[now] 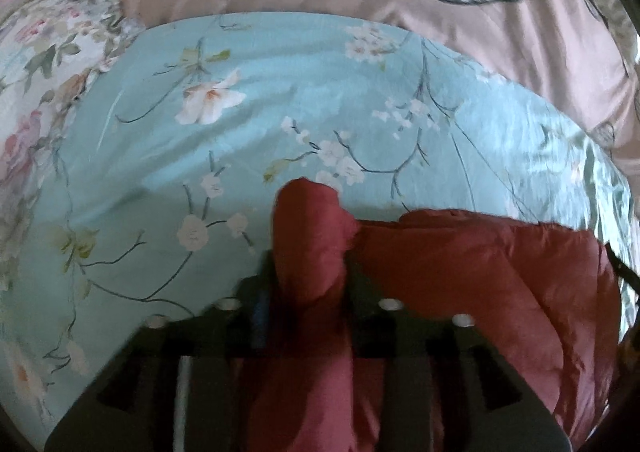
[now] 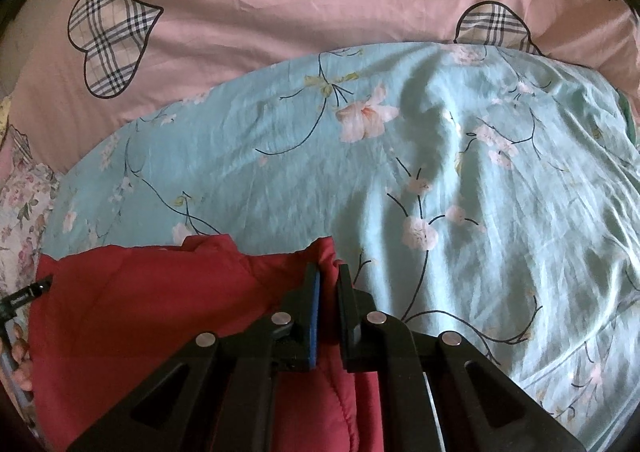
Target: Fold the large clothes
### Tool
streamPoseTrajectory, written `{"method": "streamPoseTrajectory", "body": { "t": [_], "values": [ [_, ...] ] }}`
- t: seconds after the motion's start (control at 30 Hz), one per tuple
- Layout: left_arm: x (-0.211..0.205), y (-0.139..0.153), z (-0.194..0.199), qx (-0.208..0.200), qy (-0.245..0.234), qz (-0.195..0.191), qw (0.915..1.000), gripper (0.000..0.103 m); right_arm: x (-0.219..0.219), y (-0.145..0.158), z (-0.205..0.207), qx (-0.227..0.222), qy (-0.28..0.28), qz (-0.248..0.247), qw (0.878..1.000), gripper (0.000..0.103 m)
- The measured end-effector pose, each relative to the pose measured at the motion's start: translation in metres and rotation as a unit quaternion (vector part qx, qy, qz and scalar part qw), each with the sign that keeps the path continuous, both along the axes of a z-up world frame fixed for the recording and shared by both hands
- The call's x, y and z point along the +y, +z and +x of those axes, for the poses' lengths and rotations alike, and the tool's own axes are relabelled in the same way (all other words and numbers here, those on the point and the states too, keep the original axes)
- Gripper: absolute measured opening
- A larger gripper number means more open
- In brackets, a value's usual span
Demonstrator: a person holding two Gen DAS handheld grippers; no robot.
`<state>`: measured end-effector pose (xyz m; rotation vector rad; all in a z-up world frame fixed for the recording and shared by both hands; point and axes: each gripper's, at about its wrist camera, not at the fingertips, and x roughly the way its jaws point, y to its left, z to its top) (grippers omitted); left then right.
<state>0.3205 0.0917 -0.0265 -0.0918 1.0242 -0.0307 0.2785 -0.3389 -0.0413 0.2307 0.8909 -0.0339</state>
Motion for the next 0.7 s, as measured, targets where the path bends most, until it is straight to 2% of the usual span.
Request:
{"method": "streamPoseTrajectory", "body": {
  "t": [0.03,0.07,0.1,0.17,0.3,0.47,0.7],
  "values": [
    [0.003,0.001,0.000,-0.001,0.009,0.001,1.0000,0.055,0.000,0.000,0.000,0.001,0.000,0.000,1.000,0.008],
    [0.007,0.001,0.000,-0.001,0.017,-0.002,0.9999,0.057,-0.001,0.000,0.000,0.002,-0.002,0.002,1.000,0.014],
    [0.011,0.002,0.000,0.000,0.019,-0.010,0.9998,0.058,-0.002,0.001,0.000,0.003,-0.006,0.002,1.000,0.016],
    [0.014,0.003,-0.003,0.000,0.018,-0.014,0.9997,0.059,-0.006,0.003,-0.003,0.002,-0.014,0.006,1.000,0.029],
    [0.018,0.010,-0.012,-0.010,0.016,-0.009,0.9998,0.062,-0.015,0.012,-0.013,-0.007,-0.024,0.030,0.999,0.039],
    [0.028,0.022,-0.024,-0.022,0.020,-0.021,0.9993,0.063,-0.014,0.027,-0.033,-0.025,-0.012,0.035,0.999,0.060],
    [0.035,0.041,-0.060,-0.059,0.020,-0.029,0.9976,0.066,-0.003,0.044,-0.078,-0.051,0.014,0.043,0.998,0.061]
  ]
}}
